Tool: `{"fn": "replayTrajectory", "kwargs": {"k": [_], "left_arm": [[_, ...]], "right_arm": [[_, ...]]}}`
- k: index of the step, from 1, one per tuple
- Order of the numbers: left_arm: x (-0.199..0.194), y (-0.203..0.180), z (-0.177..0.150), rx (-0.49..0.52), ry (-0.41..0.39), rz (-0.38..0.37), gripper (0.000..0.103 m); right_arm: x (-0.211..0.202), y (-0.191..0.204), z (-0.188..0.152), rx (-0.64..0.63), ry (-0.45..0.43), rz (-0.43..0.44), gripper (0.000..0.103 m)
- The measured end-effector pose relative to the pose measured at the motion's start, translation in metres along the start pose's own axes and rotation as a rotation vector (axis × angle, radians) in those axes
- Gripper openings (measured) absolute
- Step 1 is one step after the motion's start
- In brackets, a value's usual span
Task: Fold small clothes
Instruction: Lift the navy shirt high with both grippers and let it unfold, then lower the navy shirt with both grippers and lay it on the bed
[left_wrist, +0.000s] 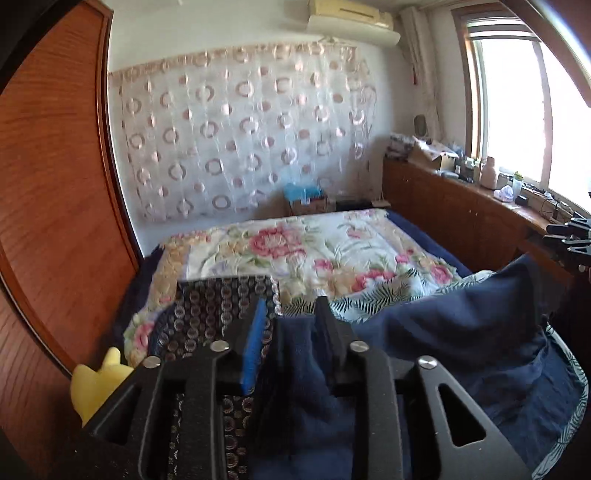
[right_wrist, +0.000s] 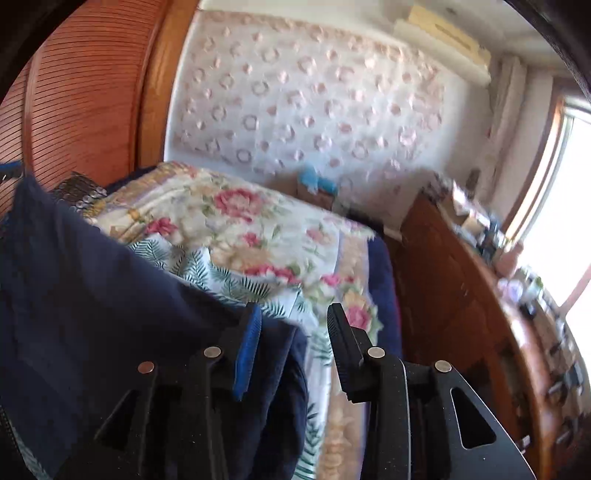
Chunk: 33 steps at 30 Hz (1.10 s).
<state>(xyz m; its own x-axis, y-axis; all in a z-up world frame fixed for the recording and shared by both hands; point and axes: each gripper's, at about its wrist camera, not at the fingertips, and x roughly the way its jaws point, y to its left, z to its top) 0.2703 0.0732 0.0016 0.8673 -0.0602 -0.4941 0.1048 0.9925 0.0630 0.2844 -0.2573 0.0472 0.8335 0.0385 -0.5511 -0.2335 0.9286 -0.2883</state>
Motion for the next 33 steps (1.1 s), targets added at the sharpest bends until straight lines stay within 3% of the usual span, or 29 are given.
{"fn": "replayTrajectory", "kwargs": {"k": [5,10,14,24,33], "left_arm": [[-0.002,0.005,-0.026,-0.033,0.055,-0.051,0.065],[-0.019,0.001,-0.033,-0.024,0.066,-0.045,0.065],[-0.035,-0.002,-0.041,-0.012,0.074,-0.044,0.065],[-0.065,-0.014,-0.101,-0.031,0.135,-0.092,0.066],[-0.064,-0.006,-0.129,-0.079,0.148,-0.087,0.065]], "right_arm": [[0.025,0.014,-0.017,0.022,0.055,0.066,0.046],[0.026,0.003,-0.032,0.085,0.085,0.122,0.046],[0.011,-0.028,-0.045,0.149,0.098,0.146,0.046],[-0.01,-0.045,-0.106,0.311,0.171,0.217,0.046],[0.004,-0.056,-0.094,0.314,0.195,0.186,0.046]]}}
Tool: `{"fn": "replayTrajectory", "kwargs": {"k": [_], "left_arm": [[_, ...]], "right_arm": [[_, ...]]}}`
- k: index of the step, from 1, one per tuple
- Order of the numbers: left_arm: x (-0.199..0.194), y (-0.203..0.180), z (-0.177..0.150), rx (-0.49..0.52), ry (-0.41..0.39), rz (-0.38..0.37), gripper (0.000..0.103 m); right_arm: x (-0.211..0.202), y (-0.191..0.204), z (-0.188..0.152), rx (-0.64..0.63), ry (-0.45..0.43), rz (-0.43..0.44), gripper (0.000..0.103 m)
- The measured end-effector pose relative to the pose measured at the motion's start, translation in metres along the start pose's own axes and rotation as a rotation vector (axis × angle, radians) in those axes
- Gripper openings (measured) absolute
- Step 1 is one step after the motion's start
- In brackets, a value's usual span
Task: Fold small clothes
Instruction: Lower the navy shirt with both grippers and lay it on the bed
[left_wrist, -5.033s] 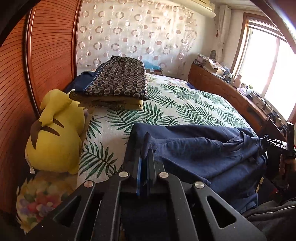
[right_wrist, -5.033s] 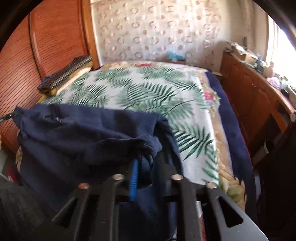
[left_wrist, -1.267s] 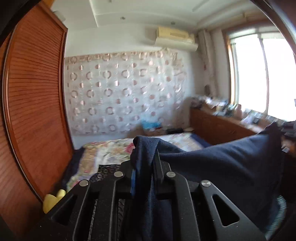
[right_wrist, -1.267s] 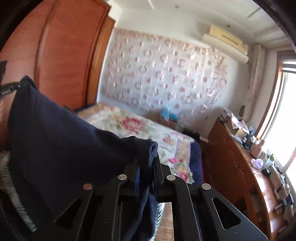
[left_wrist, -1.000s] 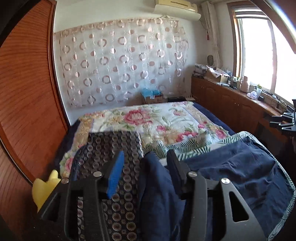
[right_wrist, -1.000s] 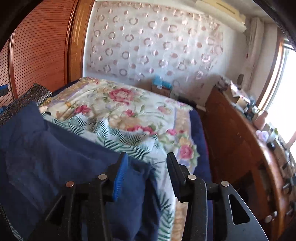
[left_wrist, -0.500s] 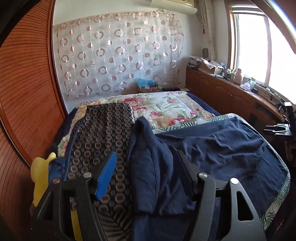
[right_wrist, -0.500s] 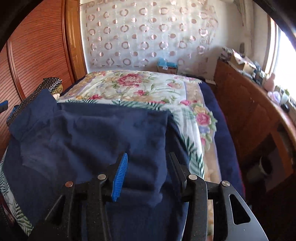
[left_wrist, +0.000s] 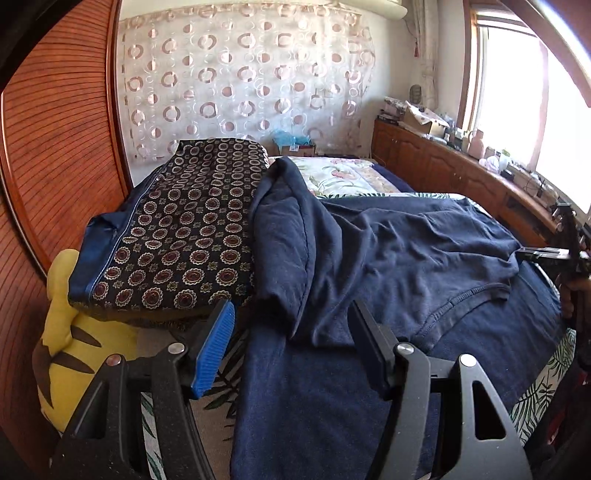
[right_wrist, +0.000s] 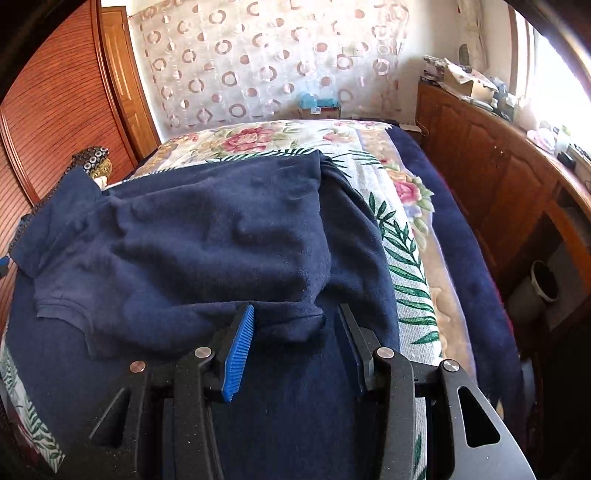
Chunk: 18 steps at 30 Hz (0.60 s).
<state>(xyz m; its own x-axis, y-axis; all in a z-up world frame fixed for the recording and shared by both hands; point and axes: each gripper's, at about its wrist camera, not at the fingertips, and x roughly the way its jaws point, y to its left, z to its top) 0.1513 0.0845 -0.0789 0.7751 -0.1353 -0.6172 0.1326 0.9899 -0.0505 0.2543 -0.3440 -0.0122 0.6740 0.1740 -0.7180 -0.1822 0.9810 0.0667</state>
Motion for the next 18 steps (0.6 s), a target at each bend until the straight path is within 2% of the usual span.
{"fn": "replayTrajectory", "kwargs": {"k": [5,7,9,14,18], "left_arm": [[0.001,0.004,0.004,0.005,-0.007,0.009,0.054],[0.003,0.005,0.007,0.0,-0.004,0.008,0.045],[0.005,0.004,0.011,-0.002,-0.004,-0.01,0.029],[0.016,0.0,0.016,0.001,0.014,0.011,0.028],[0.02,-0.004,0.013,0.004,0.027,-0.007,0.028]], "right_arm": [[0.007,0.006,-0.005,-0.029,0.003,-0.023,0.047],[0.014,0.011,-0.005,-0.034,0.003,-0.027,0.047],[0.016,0.013,-0.006,-0.037,0.004,-0.031,0.047],[0.019,0.024,-0.014,-0.053,0.005,-0.047,0.047],[0.019,0.024,-0.018,-0.054,0.005,-0.048,0.047]]}}
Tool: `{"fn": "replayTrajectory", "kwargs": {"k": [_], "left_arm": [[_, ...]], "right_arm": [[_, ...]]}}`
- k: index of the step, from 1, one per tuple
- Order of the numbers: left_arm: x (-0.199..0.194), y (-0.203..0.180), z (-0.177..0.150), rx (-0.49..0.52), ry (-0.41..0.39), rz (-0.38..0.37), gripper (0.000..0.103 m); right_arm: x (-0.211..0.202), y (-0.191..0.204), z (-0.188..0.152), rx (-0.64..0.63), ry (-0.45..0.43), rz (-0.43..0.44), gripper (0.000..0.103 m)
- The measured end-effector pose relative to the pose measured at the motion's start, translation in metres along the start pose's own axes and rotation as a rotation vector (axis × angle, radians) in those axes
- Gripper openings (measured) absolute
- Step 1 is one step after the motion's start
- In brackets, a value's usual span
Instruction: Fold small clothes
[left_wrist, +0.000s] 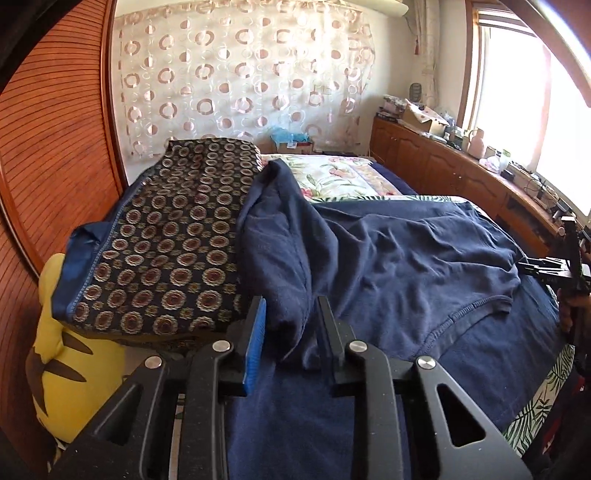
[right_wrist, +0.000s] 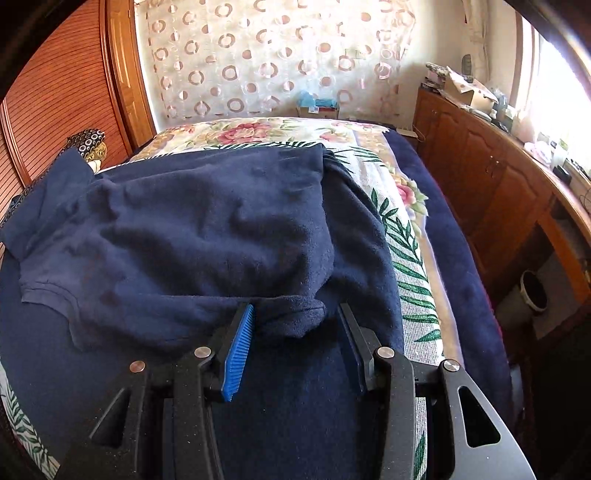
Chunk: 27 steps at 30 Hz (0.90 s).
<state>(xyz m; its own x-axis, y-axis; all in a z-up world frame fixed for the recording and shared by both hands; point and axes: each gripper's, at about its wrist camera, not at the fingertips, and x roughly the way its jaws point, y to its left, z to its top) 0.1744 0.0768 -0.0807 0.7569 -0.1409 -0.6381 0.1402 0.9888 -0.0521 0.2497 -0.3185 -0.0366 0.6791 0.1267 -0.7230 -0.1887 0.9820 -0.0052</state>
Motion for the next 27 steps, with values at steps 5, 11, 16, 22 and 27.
{"fn": "replayTrajectory", "kwargs": {"k": [5,11,16,22,27], "left_arm": [[0.013,-0.005,-0.003,0.032,0.05,0.03,0.028],[0.03,-0.004,-0.004,0.044,0.093,0.039,0.025],[0.014,-0.004,0.004,0.024,0.034,0.005,0.004],[-0.016,-0.006,0.016,0.005,-0.05,-0.016,0.004],[-0.031,0.0,0.02,-0.019,-0.087,-0.033,0.004]], "right_arm": [[-0.001,0.0,0.0,-0.002,0.0,-0.001,0.047],[-0.001,-0.001,0.0,-0.002,0.0,-0.005,0.047],[-0.001,0.0,0.0,-0.011,-0.003,0.015,0.03],[-0.012,0.003,0.004,-0.024,-0.065,0.052,0.01],[-0.046,-0.001,0.008,-0.008,-0.168,0.074,0.009]]}}
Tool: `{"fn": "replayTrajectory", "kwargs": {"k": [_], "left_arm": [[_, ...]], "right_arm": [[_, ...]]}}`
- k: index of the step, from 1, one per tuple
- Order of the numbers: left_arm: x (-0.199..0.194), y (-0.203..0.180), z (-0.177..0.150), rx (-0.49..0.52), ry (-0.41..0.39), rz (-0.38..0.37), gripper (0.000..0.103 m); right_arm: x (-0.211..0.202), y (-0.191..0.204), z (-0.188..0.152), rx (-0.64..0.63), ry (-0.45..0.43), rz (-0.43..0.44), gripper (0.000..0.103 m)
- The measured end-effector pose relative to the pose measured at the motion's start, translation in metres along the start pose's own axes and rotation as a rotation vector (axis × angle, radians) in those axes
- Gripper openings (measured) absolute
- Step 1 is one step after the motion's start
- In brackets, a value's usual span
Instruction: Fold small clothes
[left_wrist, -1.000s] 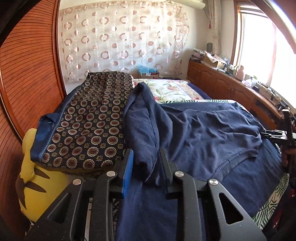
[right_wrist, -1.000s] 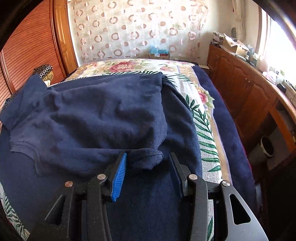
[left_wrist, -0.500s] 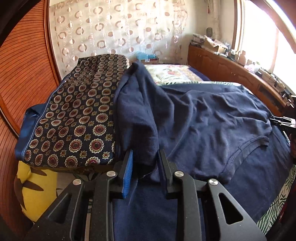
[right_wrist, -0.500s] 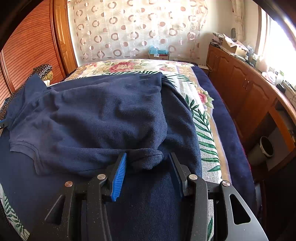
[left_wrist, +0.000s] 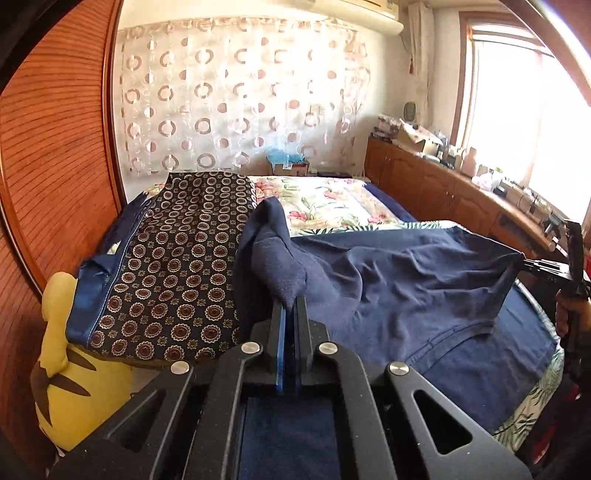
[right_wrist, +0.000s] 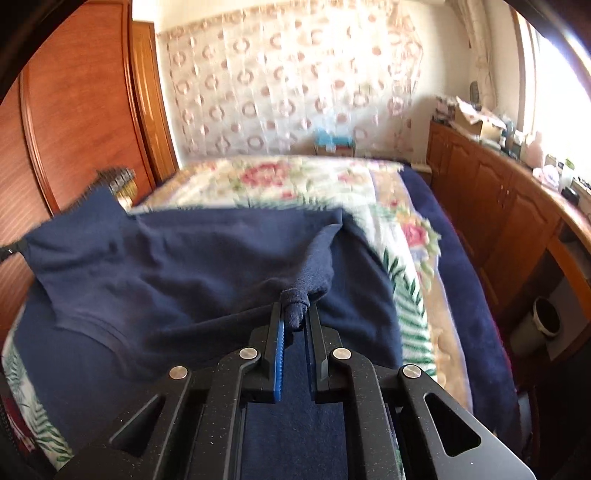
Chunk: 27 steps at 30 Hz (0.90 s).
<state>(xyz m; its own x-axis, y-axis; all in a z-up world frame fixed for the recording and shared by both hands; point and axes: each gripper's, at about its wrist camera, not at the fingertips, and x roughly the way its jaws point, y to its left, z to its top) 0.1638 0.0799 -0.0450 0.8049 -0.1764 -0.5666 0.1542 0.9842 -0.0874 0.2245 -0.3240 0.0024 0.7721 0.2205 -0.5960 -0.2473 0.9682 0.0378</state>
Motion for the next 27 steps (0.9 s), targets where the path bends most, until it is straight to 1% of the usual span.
{"fn": "replayTrajectory", "kwargs": {"k": [4,8,10,15,18,21,24,27], "left_arm": [[-0.017,0.004,0.0,-0.036,-0.029,-0.034,0.004],[-0.041,0.006,-0.011,-0.065,-0.051,-0.053,0.004],[-0.049,0.007,-0.017,-0.076,-0.052,-0.059,0.004],[-0.062,0.011,-0.047,-0.099,-0.014,-0.047,0.004],[-0.058,0.014,-0.068,-0.104,0.022,-0.017,0.004],[-0.048,0.024,-0.086,-0.139,0.062,-0.003,0.004],[-0.043,0.027,-0.096,-0.138,0.083,0.022,0.004],[-0.038,0.026,-0.097,-0.127,0.091,0.036,0.004]], "right_arm": [[-0.033,-0.001,0.001,-0.004,-0.062,0.03,0.009],[-0.065,-0.003,-0.008,-0.002,-0.1,0.042,0.009],[-0.078,-0.007,-0.016,0.001,-0.107,0.047,0.009],[-0.106,-0.011,-0.042,0.007,-0.104,0.046,0.009],[-0.112,-0.014,-0.061,0.012,-0.073,0.041,0.009],[-0.109,-0.015,-0.083,0.018,-0.018,0.031,0.009],[-0.098,-0.017,-0.104,0.038,0.034,0.024,0.009],[-0.087,-0.016,-0.117,0.049,0.078,0.018,0.009]]}}
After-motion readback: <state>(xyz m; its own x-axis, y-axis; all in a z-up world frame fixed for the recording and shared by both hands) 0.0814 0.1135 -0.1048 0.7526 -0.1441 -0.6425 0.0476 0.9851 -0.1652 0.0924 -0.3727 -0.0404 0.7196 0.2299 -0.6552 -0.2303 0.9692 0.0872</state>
